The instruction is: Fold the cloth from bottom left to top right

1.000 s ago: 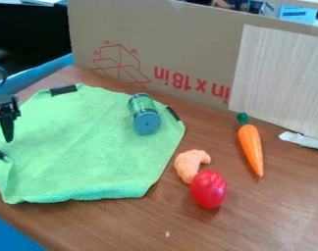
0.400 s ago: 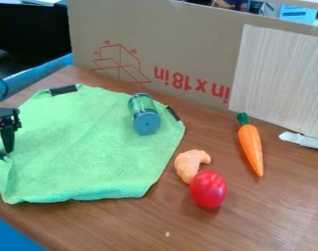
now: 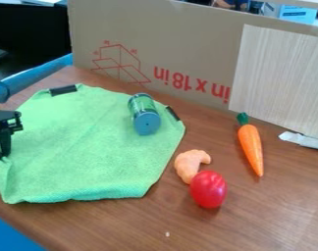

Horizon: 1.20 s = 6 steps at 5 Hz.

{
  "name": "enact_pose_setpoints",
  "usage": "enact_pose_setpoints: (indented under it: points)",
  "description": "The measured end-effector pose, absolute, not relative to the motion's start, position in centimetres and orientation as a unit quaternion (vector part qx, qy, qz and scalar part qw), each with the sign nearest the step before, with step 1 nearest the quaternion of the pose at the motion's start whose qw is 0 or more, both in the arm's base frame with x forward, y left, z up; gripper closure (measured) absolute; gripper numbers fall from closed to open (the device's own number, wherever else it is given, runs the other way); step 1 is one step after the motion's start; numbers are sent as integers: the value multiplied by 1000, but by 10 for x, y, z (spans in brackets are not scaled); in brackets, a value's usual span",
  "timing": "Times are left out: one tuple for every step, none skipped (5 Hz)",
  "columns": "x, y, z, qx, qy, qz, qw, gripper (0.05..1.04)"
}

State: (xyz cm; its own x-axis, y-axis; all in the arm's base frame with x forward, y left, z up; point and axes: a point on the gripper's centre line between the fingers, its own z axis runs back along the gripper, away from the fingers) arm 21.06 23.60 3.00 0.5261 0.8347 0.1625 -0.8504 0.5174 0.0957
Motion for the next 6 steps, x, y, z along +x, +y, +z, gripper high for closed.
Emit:
enact_pose_setpoints:
  points:
    - [210, 236, 32, 71, -42, 486, 870, 714]
    - [212, 239, 38, 60, -41, 490, 868, 930]
    - [215, 237, 45, 41, -29, 495, 868, 1022]
    - [224, 233, 56, 25, -21, 504, 863, 1031]
    - [237, 222, 65, 17, -11, 504, 863, 1031]
    - [251, 208, 73, 4, -9, 506, 863, 1031]
